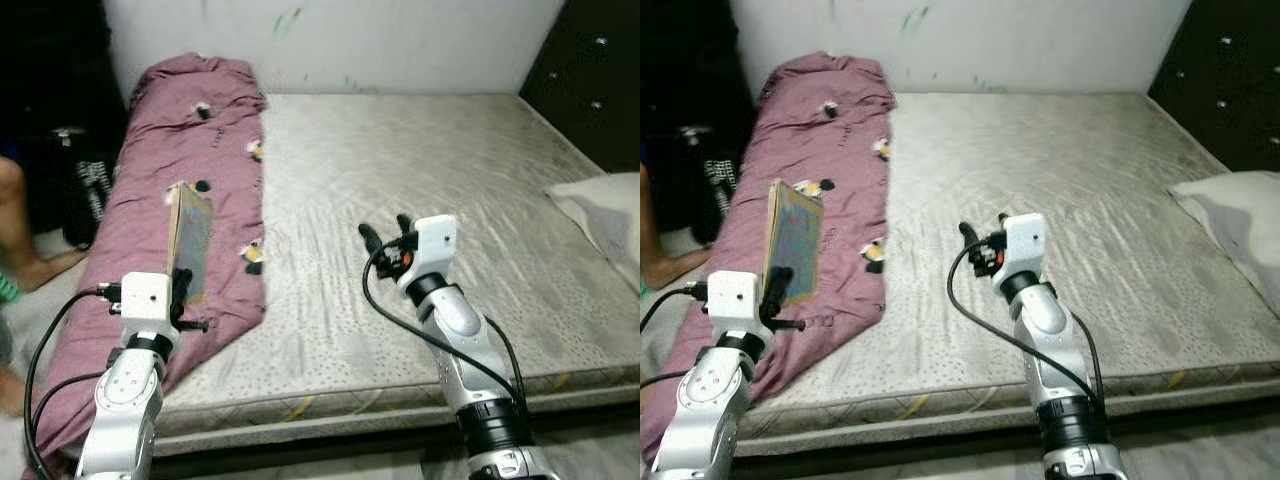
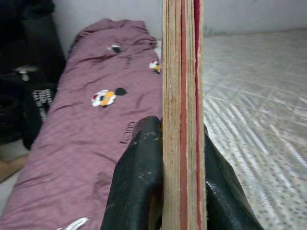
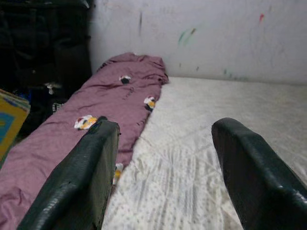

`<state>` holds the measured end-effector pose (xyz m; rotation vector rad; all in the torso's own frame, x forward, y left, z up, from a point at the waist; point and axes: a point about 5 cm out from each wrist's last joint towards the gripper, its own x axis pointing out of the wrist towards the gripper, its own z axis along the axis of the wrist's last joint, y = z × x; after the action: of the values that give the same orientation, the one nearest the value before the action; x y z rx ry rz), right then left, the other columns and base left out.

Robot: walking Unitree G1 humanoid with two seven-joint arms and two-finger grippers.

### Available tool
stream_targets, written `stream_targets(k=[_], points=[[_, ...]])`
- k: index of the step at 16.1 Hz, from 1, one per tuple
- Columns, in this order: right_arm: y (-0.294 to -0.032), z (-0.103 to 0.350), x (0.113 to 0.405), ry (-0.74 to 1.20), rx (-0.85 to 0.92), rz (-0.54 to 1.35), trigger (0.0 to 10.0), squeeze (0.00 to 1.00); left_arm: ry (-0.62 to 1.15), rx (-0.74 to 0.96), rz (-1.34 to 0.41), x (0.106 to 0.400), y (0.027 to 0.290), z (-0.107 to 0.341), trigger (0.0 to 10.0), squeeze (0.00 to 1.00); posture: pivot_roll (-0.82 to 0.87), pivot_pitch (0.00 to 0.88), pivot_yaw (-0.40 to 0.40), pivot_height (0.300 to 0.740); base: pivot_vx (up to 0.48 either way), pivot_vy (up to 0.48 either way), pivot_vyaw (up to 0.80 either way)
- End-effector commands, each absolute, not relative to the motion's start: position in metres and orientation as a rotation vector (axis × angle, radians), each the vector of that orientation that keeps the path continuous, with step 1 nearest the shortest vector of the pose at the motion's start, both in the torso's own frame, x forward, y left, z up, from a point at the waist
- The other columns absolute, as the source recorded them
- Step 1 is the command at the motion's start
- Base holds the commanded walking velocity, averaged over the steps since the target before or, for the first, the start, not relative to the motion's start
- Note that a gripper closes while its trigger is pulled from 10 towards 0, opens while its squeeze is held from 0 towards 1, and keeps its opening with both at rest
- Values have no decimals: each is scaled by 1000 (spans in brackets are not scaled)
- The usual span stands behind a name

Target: Clean up the room

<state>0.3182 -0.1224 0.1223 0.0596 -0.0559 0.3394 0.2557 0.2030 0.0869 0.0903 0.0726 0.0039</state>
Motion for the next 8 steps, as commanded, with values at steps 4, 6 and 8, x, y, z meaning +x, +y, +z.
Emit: stream_targets(k=[4,6,8], points=[[-121,125,318,-71,47,372,10000,0,16,86,3,257,201,97,10000,0,-20,0,-45,740,0,-329,536],[-122,124,318,-63,49,373,10000,0,19,82,4,257,201,96,10000,0,-20,0,-45,740,0,-364,562],[-122,123,318,-58,49,375,10000,0,20,81,6,257,201,96,10000,0,-20,0,-46,740,0,-345,556]])
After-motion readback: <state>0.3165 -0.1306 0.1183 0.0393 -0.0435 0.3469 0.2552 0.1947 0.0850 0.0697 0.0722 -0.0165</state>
